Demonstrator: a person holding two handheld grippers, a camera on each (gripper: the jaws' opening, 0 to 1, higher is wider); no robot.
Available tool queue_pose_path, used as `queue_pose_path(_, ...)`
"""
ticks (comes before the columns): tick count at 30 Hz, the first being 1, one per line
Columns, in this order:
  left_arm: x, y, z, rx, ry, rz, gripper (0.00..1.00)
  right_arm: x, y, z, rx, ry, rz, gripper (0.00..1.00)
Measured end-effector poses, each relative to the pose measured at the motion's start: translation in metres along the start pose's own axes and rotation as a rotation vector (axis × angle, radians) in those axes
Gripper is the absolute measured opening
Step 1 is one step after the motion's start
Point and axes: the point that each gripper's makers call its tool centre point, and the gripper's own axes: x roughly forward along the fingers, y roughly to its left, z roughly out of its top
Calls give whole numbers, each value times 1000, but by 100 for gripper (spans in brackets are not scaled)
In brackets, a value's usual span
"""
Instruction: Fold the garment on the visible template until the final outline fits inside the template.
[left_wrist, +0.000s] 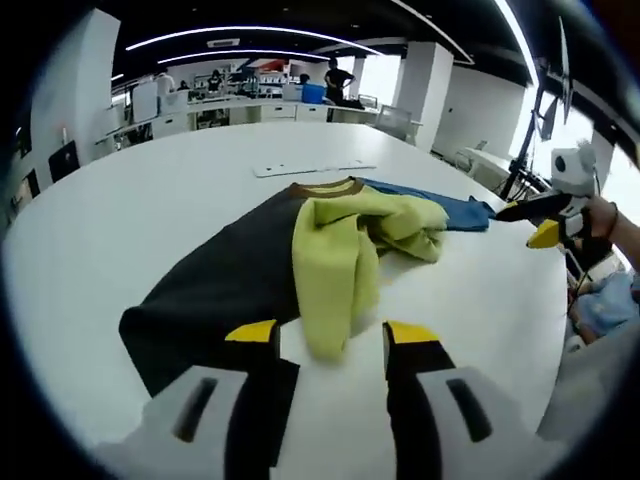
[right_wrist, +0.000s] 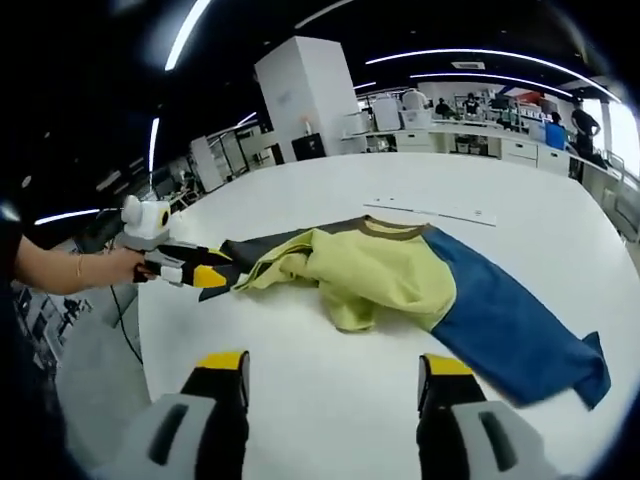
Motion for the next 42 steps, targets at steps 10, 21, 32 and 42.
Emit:
queue_pose_path(10, 5, -4, -9, -31, -7, 17, 32, 27, -7, 1, -19, 28, 2, 50)
queue_pose_path(21, 18, -5, -20, 71, 42, 58, 18, 61, -22, -3, -19, 66, -31, 32)
queue_pose_path(32, 20, -3, -23, 75, 46, 59, 13, 82, -32, -6, -4, 89, -65, 24)
queue_pose_path(42, 22, -7, -25, 80, 49, 54, 0, 95, -35, -6, -27, 100, -88, 10)
